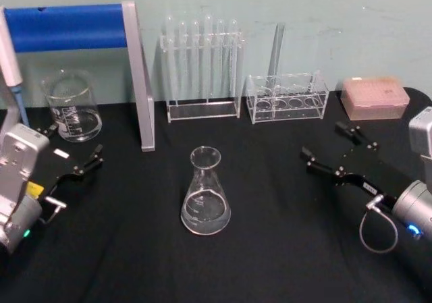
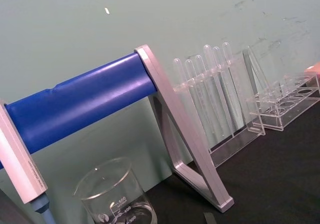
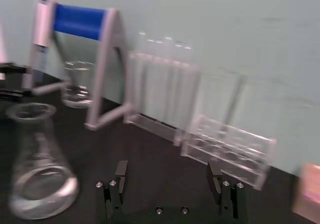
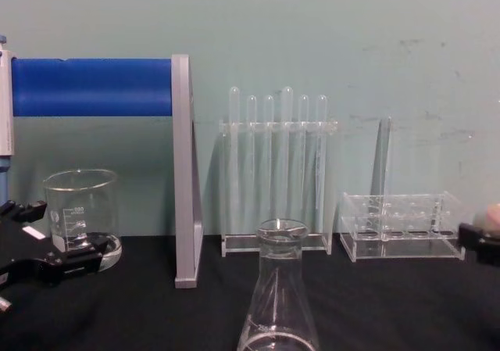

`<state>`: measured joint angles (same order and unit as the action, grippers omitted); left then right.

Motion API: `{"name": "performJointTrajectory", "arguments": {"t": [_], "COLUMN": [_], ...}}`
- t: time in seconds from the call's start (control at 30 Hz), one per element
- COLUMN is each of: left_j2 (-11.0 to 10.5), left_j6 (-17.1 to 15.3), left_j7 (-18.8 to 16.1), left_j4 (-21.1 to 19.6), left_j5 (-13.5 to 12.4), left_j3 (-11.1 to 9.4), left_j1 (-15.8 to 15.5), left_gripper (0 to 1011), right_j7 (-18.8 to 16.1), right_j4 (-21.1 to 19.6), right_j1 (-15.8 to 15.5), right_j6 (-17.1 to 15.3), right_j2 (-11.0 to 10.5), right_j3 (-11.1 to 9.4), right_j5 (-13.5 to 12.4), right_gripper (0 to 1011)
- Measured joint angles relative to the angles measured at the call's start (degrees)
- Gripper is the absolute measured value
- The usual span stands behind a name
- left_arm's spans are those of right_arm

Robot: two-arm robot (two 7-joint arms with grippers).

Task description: Grasp the erlenmeyer flask with one hand, shake it three times, then place it back.

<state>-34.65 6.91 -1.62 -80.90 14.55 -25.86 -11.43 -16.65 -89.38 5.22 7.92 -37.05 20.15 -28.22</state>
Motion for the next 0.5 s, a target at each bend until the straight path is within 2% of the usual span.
{"name": "performJointTrajectory", "arguments": {"t": [0.07, 0.3, 0.5], "left_j2": [0.00, 0.00, 0.00], "left_j6": [0.00, 0.00, 0.00], "left_j7": [0.00, 0.00, 0.00], "left_j4": [0.00, 0.00, 0.00], "left_j5": [0.00, 0.00, 0.00], "left_j3": [0.00, 0.00, 0.00], "left_j1": [0.00, 0.00, 0.00], "left_gripper": [1001, 1001, 1001], "right_j7": [-3.01, -10.58, -16.35], "right_j4": [-0.39, -0.41, 0.38], "right_j1": [-0.15, 0.29, 1.51], "right_j6": [-0.09, -1.23, -2.79], "right_j2": [-0.18, 0.12, 1.00], "right_j3": [-0.01, 0.77, 1.99], "right_j5": [-1.60, -4.77, -6.45], "right_gripper": [1000, 1000, 1000]}}
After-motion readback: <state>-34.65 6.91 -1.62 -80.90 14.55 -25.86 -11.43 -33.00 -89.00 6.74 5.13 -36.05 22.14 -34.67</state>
